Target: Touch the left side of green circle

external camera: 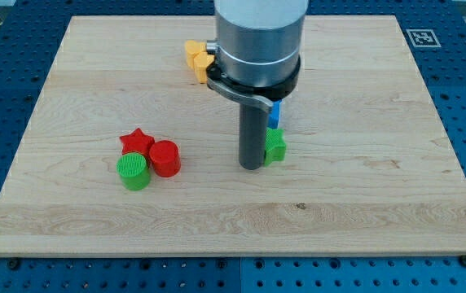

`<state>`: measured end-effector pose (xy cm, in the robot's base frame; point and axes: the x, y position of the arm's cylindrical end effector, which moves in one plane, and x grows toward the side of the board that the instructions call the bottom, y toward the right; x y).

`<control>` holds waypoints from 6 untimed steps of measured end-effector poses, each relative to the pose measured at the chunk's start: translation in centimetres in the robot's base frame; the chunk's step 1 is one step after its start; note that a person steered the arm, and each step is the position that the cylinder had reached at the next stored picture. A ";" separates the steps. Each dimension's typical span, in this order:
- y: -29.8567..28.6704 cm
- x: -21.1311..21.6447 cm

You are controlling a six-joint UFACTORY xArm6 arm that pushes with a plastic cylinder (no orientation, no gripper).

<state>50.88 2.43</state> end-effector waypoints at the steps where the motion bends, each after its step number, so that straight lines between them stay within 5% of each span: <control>1: 0.7 0.0; 2: 0.7 0.0; 4: -2.0 6.8; 6: -18.3 7.0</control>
